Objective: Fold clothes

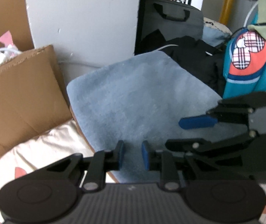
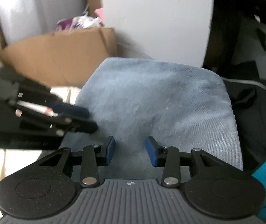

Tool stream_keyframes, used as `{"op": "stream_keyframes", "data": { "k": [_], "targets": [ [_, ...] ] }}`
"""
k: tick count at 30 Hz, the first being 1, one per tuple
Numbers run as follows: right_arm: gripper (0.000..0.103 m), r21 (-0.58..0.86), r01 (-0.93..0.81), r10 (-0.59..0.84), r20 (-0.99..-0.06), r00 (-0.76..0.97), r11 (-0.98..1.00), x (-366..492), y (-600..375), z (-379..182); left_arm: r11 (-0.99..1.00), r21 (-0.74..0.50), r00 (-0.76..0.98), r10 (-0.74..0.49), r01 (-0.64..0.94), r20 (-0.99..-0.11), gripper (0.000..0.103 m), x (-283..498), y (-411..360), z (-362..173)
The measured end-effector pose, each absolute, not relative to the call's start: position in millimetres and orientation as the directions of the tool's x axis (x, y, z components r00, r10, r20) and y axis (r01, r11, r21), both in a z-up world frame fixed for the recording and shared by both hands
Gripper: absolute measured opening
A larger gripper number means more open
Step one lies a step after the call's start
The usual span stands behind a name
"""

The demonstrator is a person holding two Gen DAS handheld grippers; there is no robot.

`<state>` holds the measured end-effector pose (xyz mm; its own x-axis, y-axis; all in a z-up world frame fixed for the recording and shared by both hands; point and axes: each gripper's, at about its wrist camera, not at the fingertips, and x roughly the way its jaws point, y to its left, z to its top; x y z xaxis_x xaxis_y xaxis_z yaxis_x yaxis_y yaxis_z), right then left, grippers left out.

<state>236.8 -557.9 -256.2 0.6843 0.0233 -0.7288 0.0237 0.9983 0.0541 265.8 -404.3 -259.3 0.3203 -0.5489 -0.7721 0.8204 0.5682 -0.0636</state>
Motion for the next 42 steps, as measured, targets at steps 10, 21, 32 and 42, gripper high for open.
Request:
{"op": "stream_keyframes", "data": {
  "k": [10,21,32,42],
  "targets": [
    [0.042,0.021,0.069,-0.033,-0.715,0.698,0.997,194.9,-553.1,-256.1,0.550,-0.033,0.328,-0.544,0.835,-0.773,0.024,264.4,-409.0,-261.4],
    [0.038,-0.053,0.188,-0.166,-0.736,0.657,0.981,130.9,-569.7,-251.4,0.569,-0.033,0.339,-0.534,0.822,-0.775,0.024,262.6,-408.8,-257.5],
    [0.054,0.242,0.492,-0.241,-0.644,0.726,0.836,60.4,-596.0,-246.9,0.599,-0.035,0.387,-0.559,0.800,-0.733,0.054,226.4,-384.8,-238.4],
    [0.067,0.564,0.578,-0.211,-0.583,0.784,0.589,53.8,-613.8,-295.2,0.668,-0.205,0.321,-0.574,0.715,-0.754,0.054,214.0,-354.4,-251.4]
  ]
}}
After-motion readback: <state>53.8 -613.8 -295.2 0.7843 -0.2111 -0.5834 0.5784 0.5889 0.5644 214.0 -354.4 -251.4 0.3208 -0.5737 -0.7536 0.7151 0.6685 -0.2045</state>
